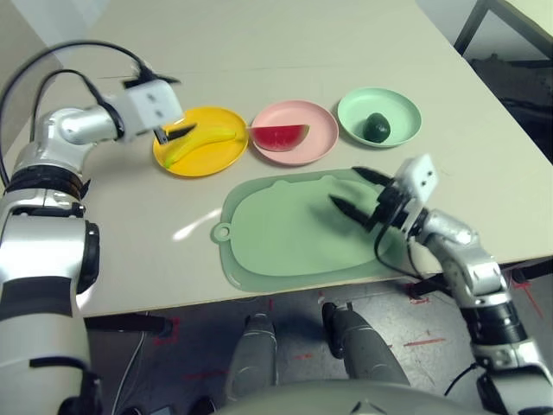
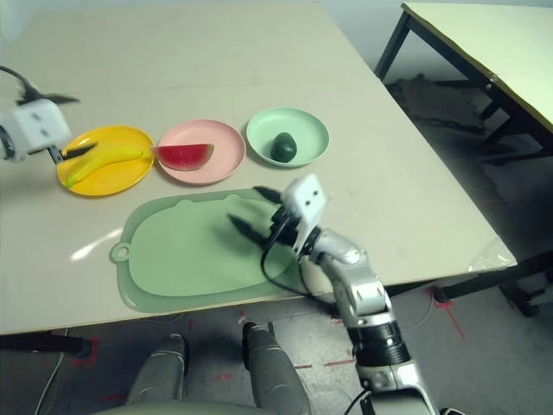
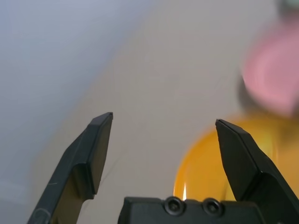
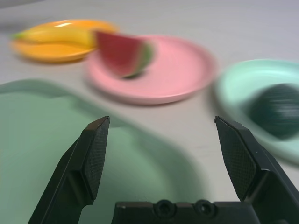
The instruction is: Place the fruits into color-matched plates.
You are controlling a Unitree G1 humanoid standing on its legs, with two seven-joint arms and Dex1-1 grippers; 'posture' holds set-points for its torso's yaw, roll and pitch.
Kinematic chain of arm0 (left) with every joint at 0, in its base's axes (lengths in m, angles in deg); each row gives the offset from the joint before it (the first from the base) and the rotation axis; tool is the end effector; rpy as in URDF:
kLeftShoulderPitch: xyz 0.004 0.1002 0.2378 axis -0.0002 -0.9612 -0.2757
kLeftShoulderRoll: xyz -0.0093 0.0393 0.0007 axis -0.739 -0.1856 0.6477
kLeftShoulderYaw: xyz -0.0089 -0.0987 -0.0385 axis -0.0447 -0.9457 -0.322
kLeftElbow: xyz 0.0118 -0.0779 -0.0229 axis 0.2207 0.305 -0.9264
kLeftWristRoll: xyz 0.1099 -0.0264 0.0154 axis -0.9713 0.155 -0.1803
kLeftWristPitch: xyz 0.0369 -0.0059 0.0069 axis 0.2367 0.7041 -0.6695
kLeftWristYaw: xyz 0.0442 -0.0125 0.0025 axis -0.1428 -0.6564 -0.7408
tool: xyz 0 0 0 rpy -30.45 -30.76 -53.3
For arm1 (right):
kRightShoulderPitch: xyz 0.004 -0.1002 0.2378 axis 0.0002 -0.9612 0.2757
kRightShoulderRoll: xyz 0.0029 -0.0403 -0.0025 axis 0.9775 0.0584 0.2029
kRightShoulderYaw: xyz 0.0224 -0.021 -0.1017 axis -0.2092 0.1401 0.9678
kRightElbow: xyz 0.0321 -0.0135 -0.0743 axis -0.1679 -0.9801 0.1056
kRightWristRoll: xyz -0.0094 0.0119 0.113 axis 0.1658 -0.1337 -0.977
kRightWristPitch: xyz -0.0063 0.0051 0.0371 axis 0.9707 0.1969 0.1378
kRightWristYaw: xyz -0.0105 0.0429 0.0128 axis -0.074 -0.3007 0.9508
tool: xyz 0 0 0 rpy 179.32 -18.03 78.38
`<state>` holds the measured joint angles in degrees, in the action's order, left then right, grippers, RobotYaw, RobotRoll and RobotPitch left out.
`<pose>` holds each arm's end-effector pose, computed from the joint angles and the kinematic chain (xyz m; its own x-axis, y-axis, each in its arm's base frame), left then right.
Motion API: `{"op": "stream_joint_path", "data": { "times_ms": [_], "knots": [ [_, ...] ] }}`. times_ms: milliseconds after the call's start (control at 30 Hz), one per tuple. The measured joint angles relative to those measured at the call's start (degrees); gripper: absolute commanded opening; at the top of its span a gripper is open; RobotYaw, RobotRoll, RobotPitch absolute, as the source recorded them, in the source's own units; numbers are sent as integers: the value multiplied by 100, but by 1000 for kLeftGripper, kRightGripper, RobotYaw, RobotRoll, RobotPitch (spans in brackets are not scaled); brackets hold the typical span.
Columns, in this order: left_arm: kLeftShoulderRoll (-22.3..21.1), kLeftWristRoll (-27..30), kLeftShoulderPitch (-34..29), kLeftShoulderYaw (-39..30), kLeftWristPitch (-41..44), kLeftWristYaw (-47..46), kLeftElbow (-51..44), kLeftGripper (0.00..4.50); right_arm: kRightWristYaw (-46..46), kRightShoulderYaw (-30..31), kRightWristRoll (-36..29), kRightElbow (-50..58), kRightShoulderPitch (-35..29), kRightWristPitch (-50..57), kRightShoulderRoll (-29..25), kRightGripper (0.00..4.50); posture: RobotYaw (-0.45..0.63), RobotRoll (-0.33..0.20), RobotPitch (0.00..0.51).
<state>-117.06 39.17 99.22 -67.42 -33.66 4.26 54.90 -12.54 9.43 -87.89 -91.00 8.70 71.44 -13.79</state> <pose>0.3144 0.3546 0.2525 0.8677 -0.4041 0.2895 0.2052 0.8216 0.5319 0.2820 -0.2096 0.1286 0.7734 0.6256 0.1028 -0.6070 0.7774 -0.1647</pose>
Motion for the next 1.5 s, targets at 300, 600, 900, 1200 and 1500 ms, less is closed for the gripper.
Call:
{"op": "stream_joint_path", "data": {
  "times_ms": [300, 600, 900, 1200, 1500],
  "knots": [
    [1402, 1986, -4717, -2025, 3028, -2181, -5511, 4469, 612, -893, 206, -2035, 779, -745, -406, 4500, 69, 0, 224],
    [1978, 1482, -6088, -1980, 3331, -3083, -6604, 4469, 371, -1291, 226, -3291, 913, -1667, -881, 4500, 74, 0, 231],
    [1829, 1047, -6169, -1788, 3209, -2923, -6455, 4469, 140, -1793, -44, -3238, 202, -1929, -1063, 4500, 49, 0, 236],
    [1666, 882, -6015, -1675, 3183, -2831, -6346, 4469, -29, -1771, -199, -2995, 391, -1821, -894, 4500, 46, 0, 232],
    [1421, 889, -6013, -1836, 3219, -2794, -6289, 4469, 155, -1570, -99, -2783, 533, -1803, -562, 4500, 37, 0, 234]
  ]
}}
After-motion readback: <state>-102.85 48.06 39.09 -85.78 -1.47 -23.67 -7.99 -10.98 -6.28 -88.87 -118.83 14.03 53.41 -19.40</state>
